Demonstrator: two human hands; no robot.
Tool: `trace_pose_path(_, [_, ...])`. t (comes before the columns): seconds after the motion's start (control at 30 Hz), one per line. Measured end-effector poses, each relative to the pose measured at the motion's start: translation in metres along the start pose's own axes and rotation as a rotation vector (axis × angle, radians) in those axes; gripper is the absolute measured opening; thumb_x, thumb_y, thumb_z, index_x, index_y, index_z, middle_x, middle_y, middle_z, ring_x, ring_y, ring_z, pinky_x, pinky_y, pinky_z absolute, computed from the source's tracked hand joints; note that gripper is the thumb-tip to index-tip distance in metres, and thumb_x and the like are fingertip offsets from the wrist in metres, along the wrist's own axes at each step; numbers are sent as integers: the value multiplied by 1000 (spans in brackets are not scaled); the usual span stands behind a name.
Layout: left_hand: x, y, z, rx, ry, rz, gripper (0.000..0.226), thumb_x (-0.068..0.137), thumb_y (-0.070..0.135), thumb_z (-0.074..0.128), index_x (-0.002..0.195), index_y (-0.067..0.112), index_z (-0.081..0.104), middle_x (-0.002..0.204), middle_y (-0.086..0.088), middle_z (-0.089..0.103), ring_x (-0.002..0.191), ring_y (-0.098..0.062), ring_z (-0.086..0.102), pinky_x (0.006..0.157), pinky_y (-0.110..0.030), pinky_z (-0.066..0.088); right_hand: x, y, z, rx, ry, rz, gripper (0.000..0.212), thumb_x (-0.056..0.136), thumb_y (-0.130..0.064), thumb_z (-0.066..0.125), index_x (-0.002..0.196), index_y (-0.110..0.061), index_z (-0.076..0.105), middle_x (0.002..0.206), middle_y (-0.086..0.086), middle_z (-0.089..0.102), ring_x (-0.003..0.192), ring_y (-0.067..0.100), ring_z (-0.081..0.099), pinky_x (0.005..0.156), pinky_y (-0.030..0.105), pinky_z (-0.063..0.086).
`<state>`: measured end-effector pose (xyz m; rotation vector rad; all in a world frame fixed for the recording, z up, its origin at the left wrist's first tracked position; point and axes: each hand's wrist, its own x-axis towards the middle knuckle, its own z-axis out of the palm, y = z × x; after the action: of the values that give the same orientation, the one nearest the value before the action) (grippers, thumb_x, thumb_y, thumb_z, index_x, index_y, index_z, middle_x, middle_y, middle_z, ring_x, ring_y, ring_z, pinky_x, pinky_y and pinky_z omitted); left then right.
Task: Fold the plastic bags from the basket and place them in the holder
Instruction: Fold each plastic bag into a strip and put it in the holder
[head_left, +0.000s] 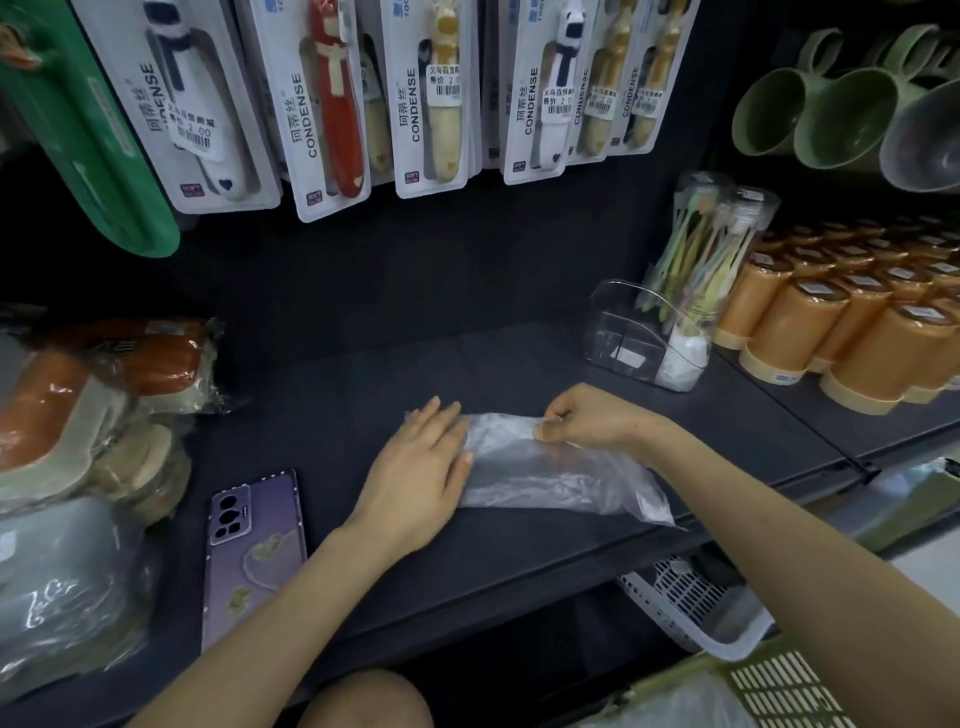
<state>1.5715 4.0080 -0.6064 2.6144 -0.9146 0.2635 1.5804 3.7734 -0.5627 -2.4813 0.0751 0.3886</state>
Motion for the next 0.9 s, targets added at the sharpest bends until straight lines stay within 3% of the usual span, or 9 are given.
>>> trace_pose_path(0.07, [-1, -2, 7, -1, -163, -23, 86, 83, 61, -6, 153, 15, 15, 160, 1, 11, 148, -11, 1, 114, -21, -9, 1, 1, 0, 20, -21, -2, 46, 89, -24, 66, 51, -17, 42, 49, -11, 37, 51, 8, 35, 57, 24, 31])
trace_pose_path(0.13, [0, -4, 13, 40, -257, -63, 92, 76, 67, -14, 153, 20, -2, 161, 3, -3, 146, -7, -11, 112, -20, -16, -1, 1, -4, 24, -60, -22, 35, 87, -22, 69, 59, -8, 53, 60, -2, 46, 60, 12, 41, 63, 28, 34])
trace_pose_path(0.27, [1, -6, 14, 76, -296, -78, 107, 66, 79, -24, 153, 19, -7, 161, 1, -9, 147, -10, -14, 114, -23, -16, -11, 11, -24, -30, -83, 7, 21, 84, -12, 73, 104, -7, 69, 92, -2, 67, 84, 11, 60, 81, 23, 44])
trace_pose_path(0.43, [0, -3, 13, 85, -313, -88, 118, 54, 81, -34, 152, 22, -9, 161, 3, -12, 146, -10, -15, 115, -24, -15, -35, 46, -64, -39, -15, 171, 30, 84, -3, 70, 112, -10, 64, 103, 5, 67, 86, 14, 62, 85, 25, 45])
trace_pose_path(0.53, [0, -2, 13, 96, -309, -93, 118, 54, 82, -34, 152, 23, -8, 161, 3, -12, 146, -10, -15, 116, -25, -15, -46, 47, -71, -385, 209, 231, 32, 90, -16, 62, 122, -15, 61, 121, 10, 65, 104, 26, 61, 85, 31, 46])
trace_pose_path(0.6, [0, -2, 12, 102, -314, -96, 119, 53, 83, -33, 153, 23, -8, 161, 3, -12, 146, -9, -16, 116, -26, -14, -50, 29, -53, -631, 417, 148, 35, 94, -28, 53, 129, -22, 57, 123, 7, 64, 110, 29, 60, 86, 34, 46])
trace_pose_path(0.73, [-1, -1, 11, 99, -326, -118, 121, 51, 87, -30, 153, 27, -7, 160, 2, -17, 145, -10, -20, 116, -27, -14, -43, -10, 36, -655, 544, -276, 44, 85, -34, 46, 118, -16, 67, 113, 9, 70, 105, 28, 66, 97, 50, 45])
trace_pose_path(0.8, [-1, -2, 12, 110, -329, -126, 121, 50, 87, -31, 153, 28, -6, 160, 0, -17, 146, -12, -19, 118, -28, -13, -36, -13, 72, -659, 396, -303, 55, 89, -41, 30, 124, -15, 65, 125, 11, 65, 117, 29, 60, 104, 59, 34])
trace_pose_path(0.9, [0, -2, 13, 123, -329, -132, 120, 51, 88, -30, 153, 30, -5, 160, -1, -15, 147, -13, -17, 119, -30, -12, -44, 6, 81, -558, 251, -179, 93, 84, -68, -17, 148, -26, 35, 156, 6, 30, 146, 27, 24, 115, 54, -3])
